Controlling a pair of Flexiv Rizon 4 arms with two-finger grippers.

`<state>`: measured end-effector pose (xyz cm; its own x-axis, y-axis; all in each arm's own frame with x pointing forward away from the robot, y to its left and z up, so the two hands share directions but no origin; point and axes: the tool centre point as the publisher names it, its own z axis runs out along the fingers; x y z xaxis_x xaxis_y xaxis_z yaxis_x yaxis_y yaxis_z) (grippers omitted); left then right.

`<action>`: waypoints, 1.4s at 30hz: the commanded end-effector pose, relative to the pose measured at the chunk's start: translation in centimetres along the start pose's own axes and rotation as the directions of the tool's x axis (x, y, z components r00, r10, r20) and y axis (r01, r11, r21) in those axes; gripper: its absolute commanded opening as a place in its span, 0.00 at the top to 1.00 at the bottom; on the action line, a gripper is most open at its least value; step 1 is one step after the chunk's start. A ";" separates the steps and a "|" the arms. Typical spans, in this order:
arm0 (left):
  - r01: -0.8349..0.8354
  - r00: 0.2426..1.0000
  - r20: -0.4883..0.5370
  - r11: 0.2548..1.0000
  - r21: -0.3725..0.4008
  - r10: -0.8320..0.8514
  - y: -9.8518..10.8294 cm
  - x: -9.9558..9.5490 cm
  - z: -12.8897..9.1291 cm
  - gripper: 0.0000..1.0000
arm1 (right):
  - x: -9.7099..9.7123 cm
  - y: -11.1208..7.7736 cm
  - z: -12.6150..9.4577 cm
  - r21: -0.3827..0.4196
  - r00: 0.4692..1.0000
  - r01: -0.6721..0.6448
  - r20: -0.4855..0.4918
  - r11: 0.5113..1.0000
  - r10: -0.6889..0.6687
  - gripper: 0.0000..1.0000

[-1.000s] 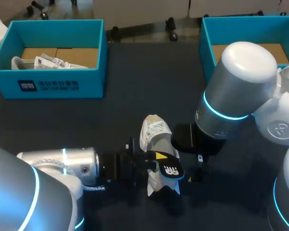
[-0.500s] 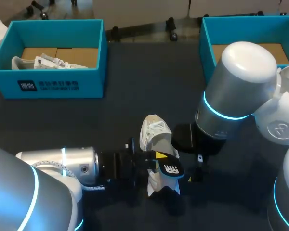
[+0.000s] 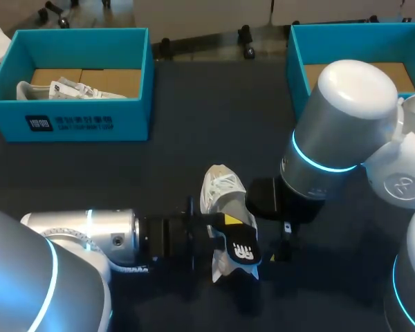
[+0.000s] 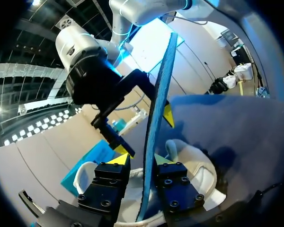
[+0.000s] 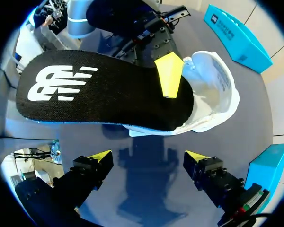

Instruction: Take the shoe out of the shoebox, open the shoe tongue, remove and reinsert the insole, then place the shoe into the shoebox

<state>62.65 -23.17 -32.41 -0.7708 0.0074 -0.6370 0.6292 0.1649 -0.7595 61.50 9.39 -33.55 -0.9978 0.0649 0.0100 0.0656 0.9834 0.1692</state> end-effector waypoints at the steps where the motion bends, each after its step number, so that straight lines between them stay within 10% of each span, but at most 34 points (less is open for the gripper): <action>1: -0.006 1.000 -0.010 1.000 0.018 0.006 -0.4 -0.1 -0.8 0.72 | 0.1 0.0 0.2 -0.001 1.000 -0.001 0.002 1.000 0.001 0.00; 10: -0.020 1.000 -0.021 0.998 0.062 0.021 -1.9 0.0 -0.7 0.80 | 0.1 0.0 0.2 -0.001 1.000 -0.001 0.002 1.000 0.001 0.00; 13: -0.031 0.999 -0.029 0.997 0.064 0.033 -1.9 0.1 -0.7 1.00 | 0.1 0.0 0.2 -0.001 1.000 -0.001 0.002 1.000 0.001 0.00; 42: -0.123 0.992 -0.048 0.992 -0.038 0.121 2.1 0.4 0.2 1.00 | 0.1 0.0 0.2 -0.001 1.000 -0.001 0.002 1.000 0.001 0.00</action>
<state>63.52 -23.02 -34.26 -0.6910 0.0634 -0.7201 0.7158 0.1994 -0.6693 61.50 9.40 -33.56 -0.9978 0.0649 0.0102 0.0657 0.9834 0.1691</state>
